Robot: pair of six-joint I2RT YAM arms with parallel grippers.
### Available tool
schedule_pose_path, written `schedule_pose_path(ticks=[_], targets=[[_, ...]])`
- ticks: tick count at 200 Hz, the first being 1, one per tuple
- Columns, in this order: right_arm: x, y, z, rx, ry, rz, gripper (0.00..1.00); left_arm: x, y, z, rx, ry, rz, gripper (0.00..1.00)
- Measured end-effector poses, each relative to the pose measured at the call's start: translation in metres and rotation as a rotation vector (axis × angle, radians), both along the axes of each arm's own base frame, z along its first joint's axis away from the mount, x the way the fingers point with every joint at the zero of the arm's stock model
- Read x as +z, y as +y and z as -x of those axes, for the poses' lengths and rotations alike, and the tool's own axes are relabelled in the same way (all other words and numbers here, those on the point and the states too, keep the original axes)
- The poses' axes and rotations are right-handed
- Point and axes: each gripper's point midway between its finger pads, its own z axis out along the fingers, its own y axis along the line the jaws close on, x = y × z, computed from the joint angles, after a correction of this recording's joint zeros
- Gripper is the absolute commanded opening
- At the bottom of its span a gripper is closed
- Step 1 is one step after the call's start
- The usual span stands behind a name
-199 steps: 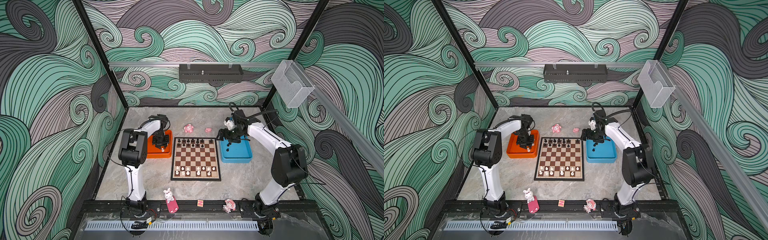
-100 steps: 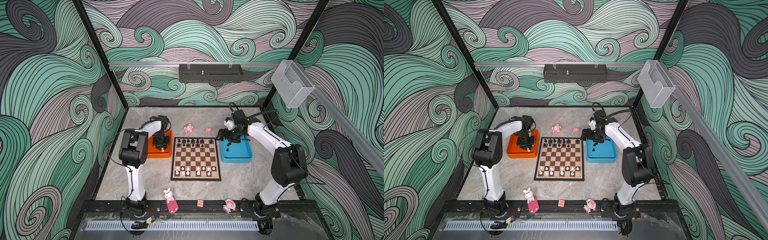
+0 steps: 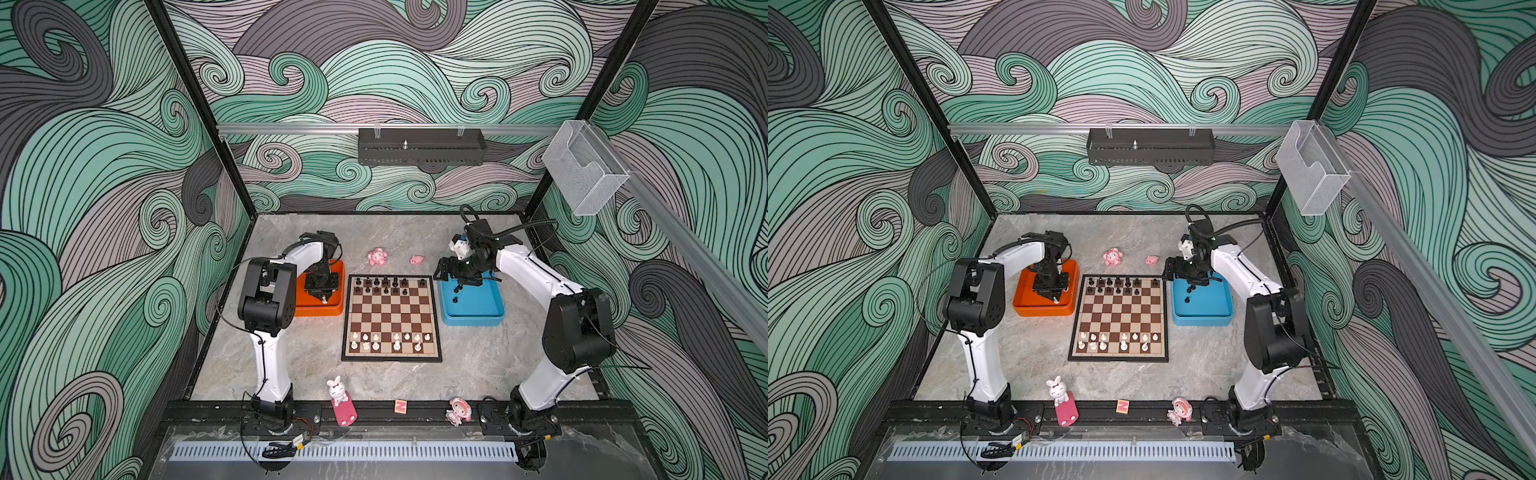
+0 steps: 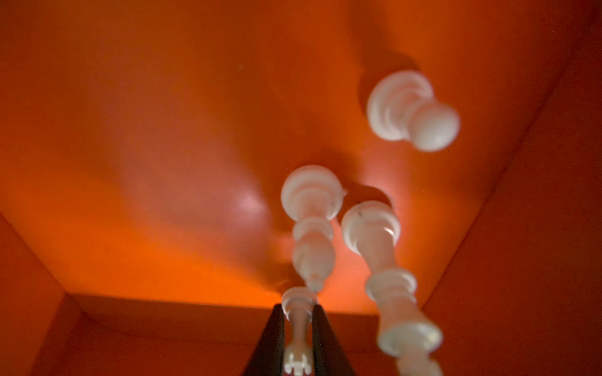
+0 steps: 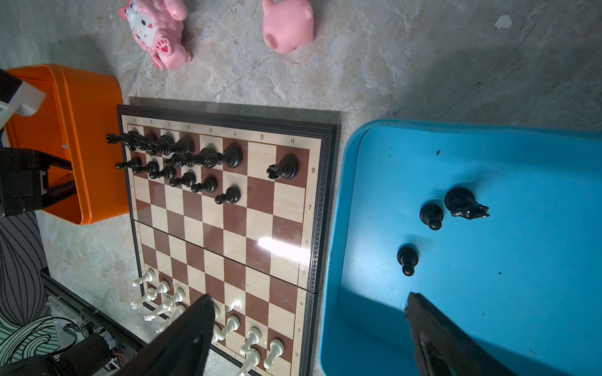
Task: Set up the chess pieces on the board
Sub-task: 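Close the left gripper on the white piece in the orange bin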
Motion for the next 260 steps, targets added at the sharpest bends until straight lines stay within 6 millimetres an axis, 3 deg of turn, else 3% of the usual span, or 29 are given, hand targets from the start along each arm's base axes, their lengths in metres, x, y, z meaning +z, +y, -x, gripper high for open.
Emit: schedule_pose_path(ticks=[32, 87, 98, 130, 152, 203, 260], targets=[[0.000, -0.001, -0.001, -0.004, 0.000, -0.001, 0.92, 0.006, 0.002, 0.003, -0.009, 0.007, -0.010, 0.19], [0.000, -0.002, -0.001, -0.007, 0.000, -0.002, 0.92, 0.033, 0.003, -0.005, -0.018, -0.051, -0.010, 0.19], [0.000, -0.002, 0.000, -0.007, 0.000, -0.002, 0.92, 0.035, 0.003, -0.006, -0.019, -0.056, -0.010, 0.22], [0.001, -0.004, 0.001, -0.010, 0.000, -0.004, 0.92, 0.034, 0.003, -0.005, -0.024, -0.055, -0.012, 0.36], [0.001, -0.006, 0.001, -0.014, 0.000, -0.006, 0.92, 0.032, 0.004, -0.003, -0.026, -0.048, -0.014, 0.38], [0.001, -0.006, 0.001, -0.014, 0.002, -0.010, 0.92, 0.025, 0.002, 0.005, -0.037, -0.022, -0.018, 0.38], [0.001, -0.006, 0.001, -0.016, 0.003, -0.015, 0.92, 0.011, -0.002, 0.006, -0.047, 0.012, -0.024, 0.30]])
